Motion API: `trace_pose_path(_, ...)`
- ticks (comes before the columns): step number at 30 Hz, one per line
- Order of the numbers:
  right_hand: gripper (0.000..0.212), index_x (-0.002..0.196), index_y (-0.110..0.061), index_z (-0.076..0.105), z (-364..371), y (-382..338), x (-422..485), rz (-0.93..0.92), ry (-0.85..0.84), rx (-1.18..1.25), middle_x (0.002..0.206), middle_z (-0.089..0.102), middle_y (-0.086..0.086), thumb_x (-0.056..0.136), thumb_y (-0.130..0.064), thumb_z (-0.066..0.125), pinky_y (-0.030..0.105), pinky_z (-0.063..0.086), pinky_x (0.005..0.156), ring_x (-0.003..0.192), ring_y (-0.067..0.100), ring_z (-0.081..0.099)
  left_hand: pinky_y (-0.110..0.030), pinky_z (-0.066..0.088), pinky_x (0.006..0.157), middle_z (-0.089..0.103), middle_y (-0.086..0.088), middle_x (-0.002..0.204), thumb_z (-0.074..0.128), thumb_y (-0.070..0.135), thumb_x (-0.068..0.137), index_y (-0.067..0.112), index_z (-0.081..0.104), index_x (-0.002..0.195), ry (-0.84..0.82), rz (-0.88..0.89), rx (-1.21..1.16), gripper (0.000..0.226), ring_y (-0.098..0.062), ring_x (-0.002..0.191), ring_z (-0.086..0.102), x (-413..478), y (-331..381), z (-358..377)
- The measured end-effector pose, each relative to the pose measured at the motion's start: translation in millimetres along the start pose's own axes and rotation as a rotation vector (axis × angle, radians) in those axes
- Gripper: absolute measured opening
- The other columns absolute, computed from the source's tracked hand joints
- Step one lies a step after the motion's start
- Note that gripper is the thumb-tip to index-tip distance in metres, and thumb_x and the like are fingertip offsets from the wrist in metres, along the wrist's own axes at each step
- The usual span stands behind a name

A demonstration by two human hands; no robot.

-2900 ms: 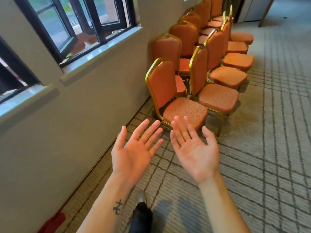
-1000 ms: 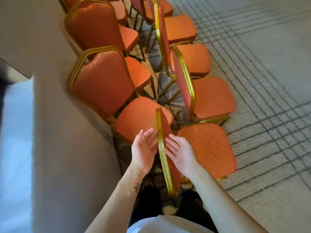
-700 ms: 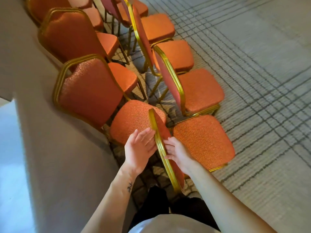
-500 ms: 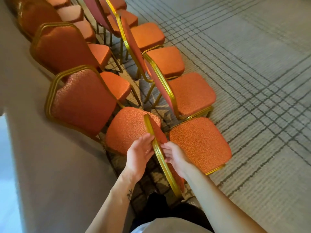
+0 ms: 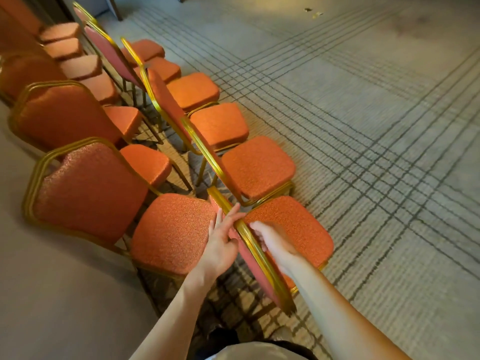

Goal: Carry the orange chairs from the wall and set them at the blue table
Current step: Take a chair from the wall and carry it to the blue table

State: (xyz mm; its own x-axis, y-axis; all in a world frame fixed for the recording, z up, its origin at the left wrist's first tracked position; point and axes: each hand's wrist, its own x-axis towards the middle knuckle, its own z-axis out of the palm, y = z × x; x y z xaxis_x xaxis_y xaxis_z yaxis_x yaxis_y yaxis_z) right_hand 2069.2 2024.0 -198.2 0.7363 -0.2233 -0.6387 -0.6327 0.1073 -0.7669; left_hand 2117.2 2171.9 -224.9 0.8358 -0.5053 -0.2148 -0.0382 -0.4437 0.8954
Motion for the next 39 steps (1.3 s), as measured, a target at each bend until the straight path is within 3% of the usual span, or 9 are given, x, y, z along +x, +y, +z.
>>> trace_pose_path(5,0.005,0.089,-0.022,0.069,-37,-8,2,-0.166,0.014,-0.003,0.081,0.071,-0.013,0.094,-0.022,0.071,0.010,0.047,0.058,0.066,-0.008,0.065,-0.046,-0.018,0.124,0.021,0.019,0.165,0.057,-0.005,0.085,0.034,0.048,0.147,0.034,0.212,0.369,0.074,-0.013,0.156,-0.011,29,12,23)
trace_pose_path(9,0.018,0.096,-0.021,0.061,-55,-12,7,-0.220,0.075,-0.095,0.086,0.066,-0.009,0.085,-0.019,0.076,0.022,0.046,0.067,0.077,0.003,0.064,-0.052,-0.017,0.122,0.044,0.014,0.155,0.063,0.005,0.088,0.035,0.057,0.138,0.030,0.290,0.484,0.059,-0.019,0.158,0.005,59,28,34)
trace_pose_path(15,0.030,0.093,-0.022,0.053,-70,-21,26,-0.204,0.170,-0.170,0.082,0.065,-0.004,0.075,-0.021,0.077,0.029,0.042,0.059,0.067,0.009,0.056,-0.055,-0.003,0.125,0.065,0.010,0.112,0.075,0.011,0.081,0.030,0.071,0.110,-0.054,0.427,0.603,0.035,-0.023,0.144,0.040,115,38,40)
trace_pose_path(19,0.038,0.085,-0.030,0.049,-79,-32,44,-0.204,0.350,-0.238,0.073,0.064,-0.009,0.057,-0.043,0.072,0.040,0.051,0.064,0.065,0.010,0.058,-0.042,0.032,0.107,0.068,0.012,0.097,0.075,0.023,0.075,0.032,0.072,0.102,-0.142,0.589,0.691,0.028,-0.022,0.105,0.059,158,48,37)
trace_pose_path(24,0.032,0.086,-0.030,0.052,-91,-43,56,-0.243,0.692,-0.545,0.081,0.069,-0.007,0.069,-0.048,0.074,0.043,0.050,0.080,0.083,0.020,0.066,-0.035,0.039,0.091,0.070,0.010,0.111,0.071,0.035,0.081,0.033,0.068,0.112,-0.363,0.655,0.804,0.031,-0.019,0.107,0.062,206,80,42)
trace_pose_path(28,0.031,0.086,-0.028,0.062,-93,-39,63,-0.194,0.954,-0.709,0.088,0.071,-0.002,0.074,-0.055,0.070,0.038,0.049,0.076,0.086,0.024,0.066,-0.032,0.038,0.067,0.072,0.006,0.094,0.070,0.037,0.081,0.031,0.067,0.099,-0.415,0.764,0.779,0.019,-0.020,0.091,0.067,228,94,46)
trace_pose_path(33,0.039,0.080,-0.020,0.065,-92,-37,72,-0.080,1.244,-0.773,0.081,0.069,0.001,0.076,-0.058,0.073,0.035,0.051,0.066,0.077,0.026,0.066,-0.032,0.034,0.063,0.072,0.002,0.088,0.066,0.044,0.087,0.027,0.065,0.093,-0.474,0.815,0.817,0.018,-0.025,0.086,0.068,249,104,47)
trace_pose_path(36,0.030,0.083,-0.020,0.065,-93,-36,72,0.009,1.283,-0.759,0.084,0.069,0.002,0.081,-0.049,0.069,0.036,0.049,0.071,0.080,0.027,0.066,-0.032,0.034,0.061,0.070,0.001,0.081,0.065,0.044,0.089,0.024,0.062,0.085,-0.480,0.810,0.793,0.021,-0.027,0.081,0.067,256,108,48)
trace_pose_path(39,0.033,0.087,-0.021,0.064,-99,-30,64,0.038,1.280,-0.710,0.086,0.070,0.001,0.083,-0.053,0.065,0.035,0.048,0.070,0.081,0.026,0.066,-0.033,0.045,0.071,0.074,0.003,0.099,0.065,0.049,0.089,0.029,0.069,0.108,-0.433,0.834,0.795,0.028,-0.025,0.094,0.068,258,109,50)
